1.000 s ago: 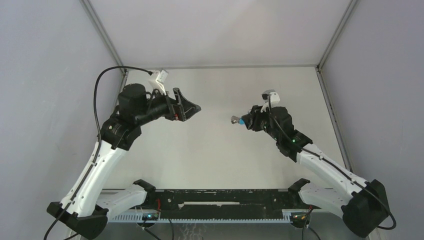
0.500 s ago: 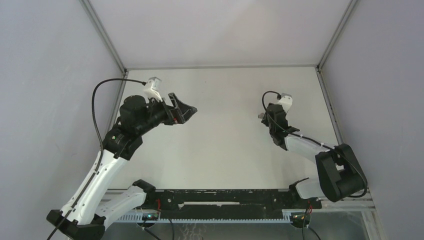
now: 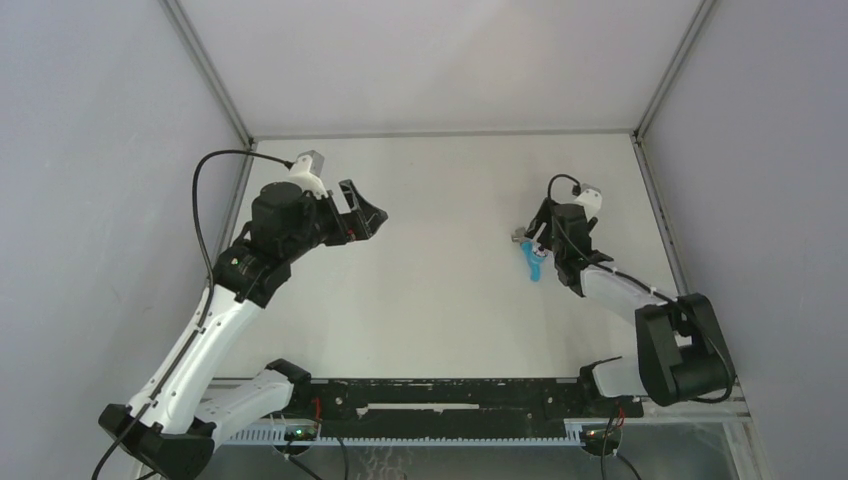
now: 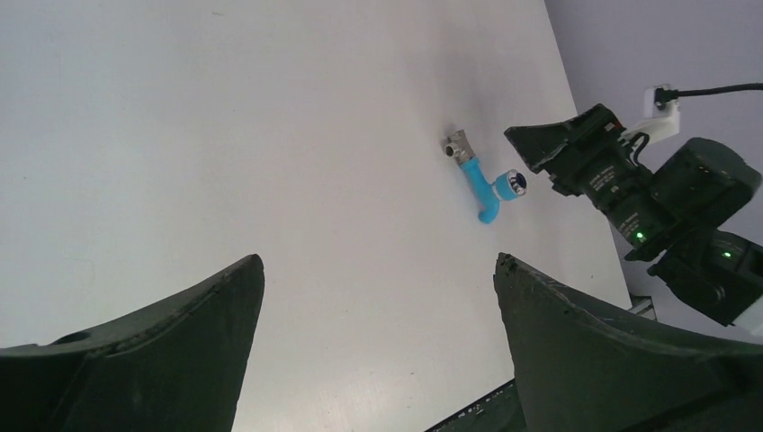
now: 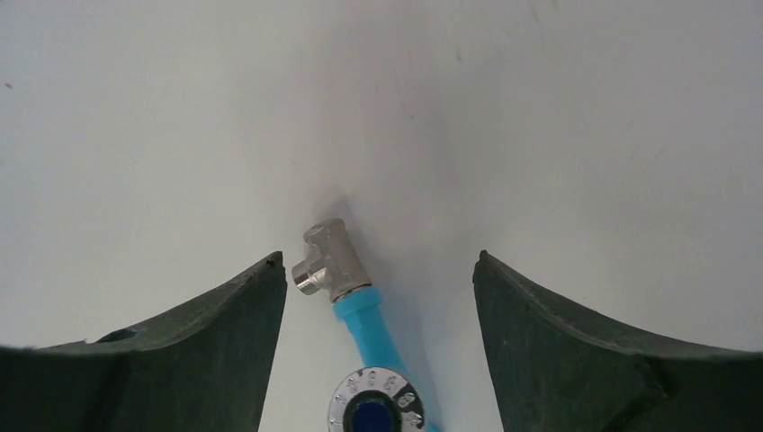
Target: Install the water faucets
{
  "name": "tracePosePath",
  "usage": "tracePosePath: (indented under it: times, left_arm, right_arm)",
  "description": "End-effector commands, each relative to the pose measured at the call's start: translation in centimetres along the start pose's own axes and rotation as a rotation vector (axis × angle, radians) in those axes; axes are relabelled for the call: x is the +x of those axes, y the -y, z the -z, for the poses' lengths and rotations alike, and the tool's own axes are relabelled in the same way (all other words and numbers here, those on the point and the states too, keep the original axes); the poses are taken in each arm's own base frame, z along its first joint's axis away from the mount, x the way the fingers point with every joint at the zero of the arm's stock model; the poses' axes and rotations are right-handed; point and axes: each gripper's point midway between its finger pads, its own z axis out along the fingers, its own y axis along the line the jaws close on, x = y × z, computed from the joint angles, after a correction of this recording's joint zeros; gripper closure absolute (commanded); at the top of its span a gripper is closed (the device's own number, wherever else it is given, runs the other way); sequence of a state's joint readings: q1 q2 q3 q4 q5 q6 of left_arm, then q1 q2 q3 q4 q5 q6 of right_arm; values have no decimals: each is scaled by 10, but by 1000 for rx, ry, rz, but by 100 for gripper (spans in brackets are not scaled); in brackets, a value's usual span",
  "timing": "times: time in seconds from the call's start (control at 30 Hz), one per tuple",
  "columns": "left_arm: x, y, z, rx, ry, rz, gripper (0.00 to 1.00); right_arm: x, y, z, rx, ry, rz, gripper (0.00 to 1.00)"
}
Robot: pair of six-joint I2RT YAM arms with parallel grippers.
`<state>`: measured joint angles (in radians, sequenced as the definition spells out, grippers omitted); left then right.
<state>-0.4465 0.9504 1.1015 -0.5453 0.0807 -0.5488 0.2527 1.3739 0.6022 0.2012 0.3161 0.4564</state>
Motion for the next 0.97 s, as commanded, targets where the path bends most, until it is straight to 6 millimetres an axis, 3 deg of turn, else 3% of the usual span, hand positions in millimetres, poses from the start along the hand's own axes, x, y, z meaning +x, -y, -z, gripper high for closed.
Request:
tracePosePath:
  times: [0.0, 0.2, 0.43, 0.53, 0.67, 0.93]
  left_arm:
    - [-29, 17, 10, 46, 78, -25, 0]
    - [-43, 5, 18, -42, 98, -88, 0]
    - [-52, -3, 17, -101, 144, -40, 0]
    - [-51, -10, 16, -141, 150, -4, 0]
    - [-50, -12, 16, -148, 152, 1, 0]
    - [-54, -21, 31, -188, 222, 42, 0]
  right_arm:
    - [-39, -15, 26, -63, 67, -82, 17]
    - [-70, -9, 82, 49, -27, -173, 11]
    - [-44, 24, 134, 156, -115, -182, 9]
    - [-43, 35, 154, 183, -103, -259, 9]
    - [-44, 46, 164, 202, -36, -353, 8]
    - [-41, 27, 164, 74, -25, -456, 8]
